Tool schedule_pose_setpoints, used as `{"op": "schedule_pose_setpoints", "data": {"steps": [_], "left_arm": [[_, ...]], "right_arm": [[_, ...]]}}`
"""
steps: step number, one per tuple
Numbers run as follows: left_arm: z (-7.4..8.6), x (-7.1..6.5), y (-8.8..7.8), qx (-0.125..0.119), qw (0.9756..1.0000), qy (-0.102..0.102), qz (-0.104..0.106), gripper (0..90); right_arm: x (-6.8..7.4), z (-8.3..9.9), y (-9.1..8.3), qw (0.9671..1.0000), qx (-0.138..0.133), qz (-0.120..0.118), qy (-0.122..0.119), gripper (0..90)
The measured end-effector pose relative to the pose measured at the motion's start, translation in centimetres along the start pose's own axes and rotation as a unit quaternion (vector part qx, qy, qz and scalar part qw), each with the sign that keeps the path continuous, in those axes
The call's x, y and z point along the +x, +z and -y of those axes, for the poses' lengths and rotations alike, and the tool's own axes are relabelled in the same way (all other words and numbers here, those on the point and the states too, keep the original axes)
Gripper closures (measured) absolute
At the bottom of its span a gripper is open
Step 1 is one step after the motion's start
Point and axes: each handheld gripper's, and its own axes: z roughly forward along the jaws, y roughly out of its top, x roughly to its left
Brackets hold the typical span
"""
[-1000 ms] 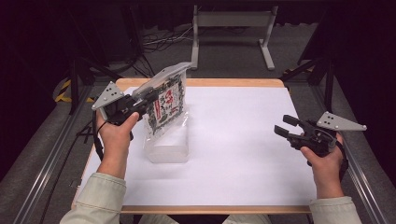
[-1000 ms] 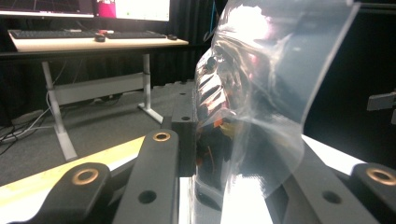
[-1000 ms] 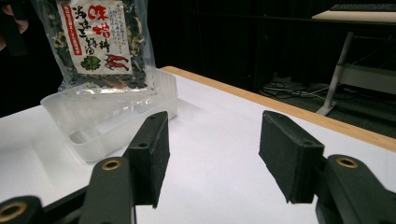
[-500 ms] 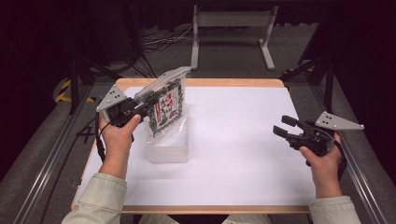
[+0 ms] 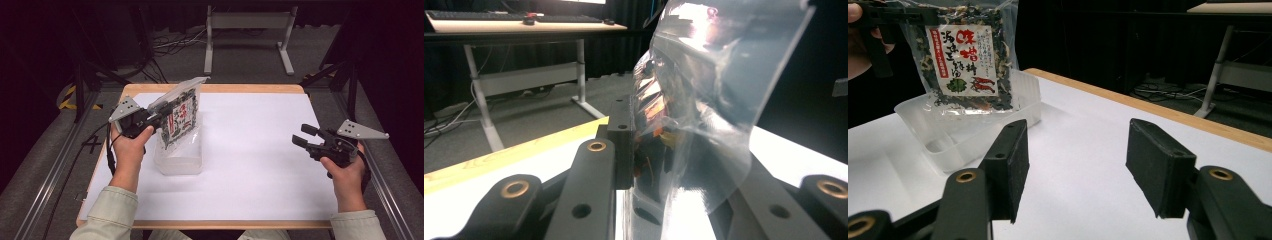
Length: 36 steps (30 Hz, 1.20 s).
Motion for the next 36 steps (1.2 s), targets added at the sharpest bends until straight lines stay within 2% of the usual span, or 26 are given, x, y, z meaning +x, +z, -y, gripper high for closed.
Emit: {"op": "schedule_pose_setpoints", "data": {"steps": [12, 17, 28, 36], "left_arm": [[0.4, -0.1, 0.2, 0.002, 1.0000, 0.003, 0.005, 73.4], [0.6, 0.0, 0.4, 0.014, 0.9999, 0.005, 0.002, 73.3], [1.7, 0.6, 0.2, 0.027, 0.9996, -0.011, -0.002, 73.2], [2.0, 0.5, 0.1, 0.032, 0.9995, -0.004, -0.002, 73.2]], "right_arm": [[0.0, 0.0, 0.0, 1.0000, 0.001, -0.001, 0.000, 43.0], [0.0, 0.1, 0.1, 1.0000, 0.003, -0.001, 0.001, 42.9], [0.1, 0.1, 0.2, 1.0000, 0.003, -0.002, 0.000, 42.7], [0.3, 0.2, 0.4, 1.0000, 0.006, -0.004, 0.000, 42.1]]}}
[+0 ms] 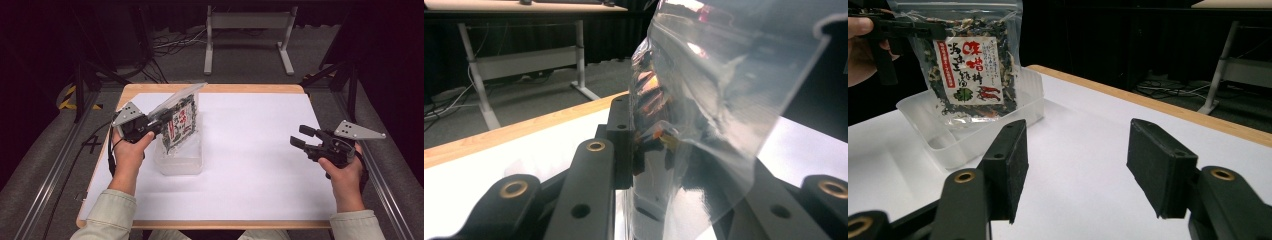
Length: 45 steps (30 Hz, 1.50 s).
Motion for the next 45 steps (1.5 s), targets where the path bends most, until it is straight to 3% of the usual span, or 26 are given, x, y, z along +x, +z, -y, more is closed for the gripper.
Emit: {"op": "schedule_pose_setpoints", "data": {"steps": [4, 10, 17, 19, 20, 21, 23, 25, 27, 33, 45], "left_arm": [[0.3, 0.2, -0.2, 0.001, 1.0000, -0.005, -0.004, 73.1], [0.5, 0.9, -0.4, -0.003, 0.9995, -0.030, -0.010, 72.9], [0.2, 0.8, -0.4, 0.004, 0.9994, -0.030, -0.016, 72.2], [0.1, 0.7, -0.5, 0.008, 0.9991, -0.030, -0.028, 71.1], [0.1, 0.5, -0.4, 0.010, 0.9989, -0.024, -0.038, 61.1], [0.1, 0.5, -0.3, 0.007, 0.9990, -0.020, -0.041, 61.1], [0.0, 0.3, -0.3, -0.009, 0.9990, -0.021, -0.039, 49.1], [-0.1, 0.2, -0.3, -0.028, 0.9987, -0.021, -0.036, 41.7], [-0.2, 0.1, -0.5, -0.031, 0.9987, -0.026, -0.030, 39.7], [-0.6, -0.6, -2.0, -0.017, 0.9995, -0.009, -0.026, 33.3], [0.3, -1.6, -6.6, 0.009, 0.9997, 0.018, -0.017, 32.5]], "right_arm": [[0.1, 0.0, 0.0, 1.0000, 0.000, 0.000, 0.000, 41.8], [0.0, 0.0, -0.1, 1.0000, -0.001, 0.001, 0.002, 41.8], [0.1, 0.1, 0.2, 1.0000, 0.002, -0.002, 0.000, 41.7], [0.1, 0.1, 0.2, 1.0000, 0.002, -0.002, 0.000, 41.7], [0.1, 0.1, 0.1, 1.0000, 0.001, -0.001, 0.002, 41.7], [0.1, 0.1, 0.1, 1.0000, 0.001, -0.001, 0.002, 41.7], [0.0, 0.1, 0.1, 1.0000, 0.000, -0.001, 0.003, 41.7], [0.0, 0.1, 0.1, 1.0000, 0.000, -0.002, 0.003, 41.6], [0.0, 0.1, 0.1, 1.0000, 0.001, -0.002, 0.001, 41.4], [-0.1, 0.2, 0.1, 1.0000, 0.001, 0.000, 0.005, 40.6], [-0.6, 1.0, -0.5, 0.9999, 0.005, 0.011, 0.008, 37.1]]}}
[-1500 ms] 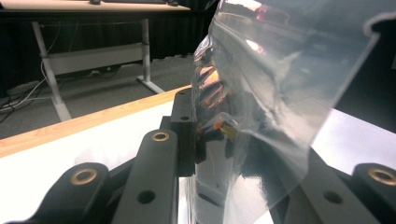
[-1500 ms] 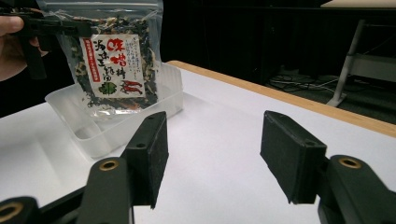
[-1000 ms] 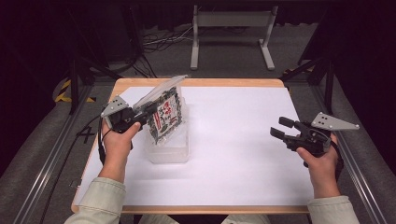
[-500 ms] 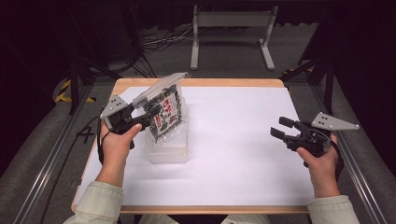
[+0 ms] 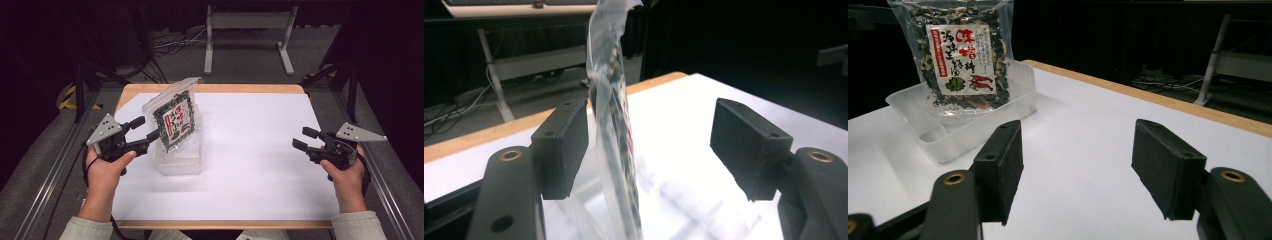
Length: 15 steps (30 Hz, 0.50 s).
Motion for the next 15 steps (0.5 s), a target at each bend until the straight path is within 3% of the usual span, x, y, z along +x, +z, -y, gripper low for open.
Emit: {"op": "schedule_pose_setpoints", "data": {"steps": [9, 15], "left_arm": [[2.1, 0.0, -2.7, 0.028, 0.9995, 0.011, 0.006, 31.2], [3.7, 0.4, -3.7, 0.025, 0.9997, 0.004, 0.006, 28.7]], "right_arm": [[-0.5, 1.4, -0.9, 0.9998, -0.003, 0.017, 0.012, 34.3], [-0.7, 2.4, -1.5, 0.9995, 0.007, 0.025, 0.019, 33.8]]}}
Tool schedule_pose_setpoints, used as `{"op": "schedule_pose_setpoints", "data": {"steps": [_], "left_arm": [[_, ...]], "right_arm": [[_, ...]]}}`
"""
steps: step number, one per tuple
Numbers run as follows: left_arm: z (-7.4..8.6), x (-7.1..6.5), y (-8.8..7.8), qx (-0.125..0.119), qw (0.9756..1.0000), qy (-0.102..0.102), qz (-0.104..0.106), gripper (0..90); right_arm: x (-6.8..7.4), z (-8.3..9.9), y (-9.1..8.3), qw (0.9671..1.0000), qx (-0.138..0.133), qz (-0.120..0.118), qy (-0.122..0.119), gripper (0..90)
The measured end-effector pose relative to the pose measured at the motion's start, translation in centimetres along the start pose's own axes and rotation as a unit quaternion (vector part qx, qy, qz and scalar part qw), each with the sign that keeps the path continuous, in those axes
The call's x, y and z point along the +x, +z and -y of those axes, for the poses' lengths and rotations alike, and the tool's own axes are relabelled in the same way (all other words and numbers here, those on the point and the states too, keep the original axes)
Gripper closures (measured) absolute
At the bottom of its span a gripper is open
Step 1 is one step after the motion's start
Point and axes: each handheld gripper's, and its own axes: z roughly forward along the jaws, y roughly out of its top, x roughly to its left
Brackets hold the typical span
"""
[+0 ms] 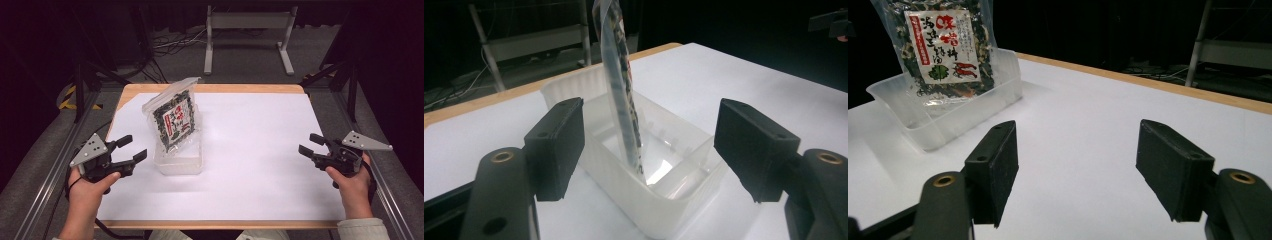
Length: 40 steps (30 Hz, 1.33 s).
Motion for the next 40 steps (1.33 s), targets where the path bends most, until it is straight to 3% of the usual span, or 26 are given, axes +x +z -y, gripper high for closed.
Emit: {"op": "schedule_pose_setpoints", "data": {"steps": [9, 12, 15, 22, 25, 26, 28, 31, 40], "left_arm": [[2.7, 0.4, -0.2, 0.008, 0.9998, -0.020, -0.001, 25.1], [3.9, 0.6, 0.0, 0.014, 0.9998, -0.013, -0.009, 22.8], [4.9, 0.8, 0.1, 0.017, 0.9996, -0.019, -0.007, 22.0], [7.7, 1.4, 1.2, 0.024, 0.9984, -0.050, 0.011, 21.0], [8.3, 1.5, 1.6, 0.028, 0.9982, -0.051, 0.009, 20.6], [8.7, 1.5, 1.9, 0.038, 0.9984, -0.043, 0.006, 20.5], [8.8, 1.4, 2.1, 0.046, 0.9983, -0.036, 0.004, 20.2], [9.0, 1.3, 2.2, 0.055, 0.9982, -0.023, -0.003, 19.8], [8.9, 1.3, 2.1, 0.046, 0.9984, -0.031, -0.015, 18.9]], "right_arm": [[-0.1, 1.3, -0.2, 0.9999, 0.011, 0.007, 0.003, 31.8], [0.0, 1.7, -0.3, 0.9999, 0.010, 0.011, -0.001, 29.9], [-0.1, 2.1, -0.3, 0.9999, 0.009, 0.013, -0.003, 28.9], [-0.3, 4.5, -0.1, 0.9996, 0.021, 0.011, 0.011, 28.1], [-0.5, 5.7, 0.4, 0.9991, 0.037, 0.014, 0.013, 27.8], [-0.6, 6.2, 0.6, 0.9989, 0.042, 0.016, 0.014, 27.4], [-0.6, 6.4, 0.7, 0.9987, 0.044, 0.022, 0.015, 27.0], [-0.8, 6.8, 1.0, 0.9971, 0.051, 0.056, 0.007, 25.7], [-0.8, 7.3, 1.5, 0.9968, 0.062, 0.049, 0.008, 26.8]]}}
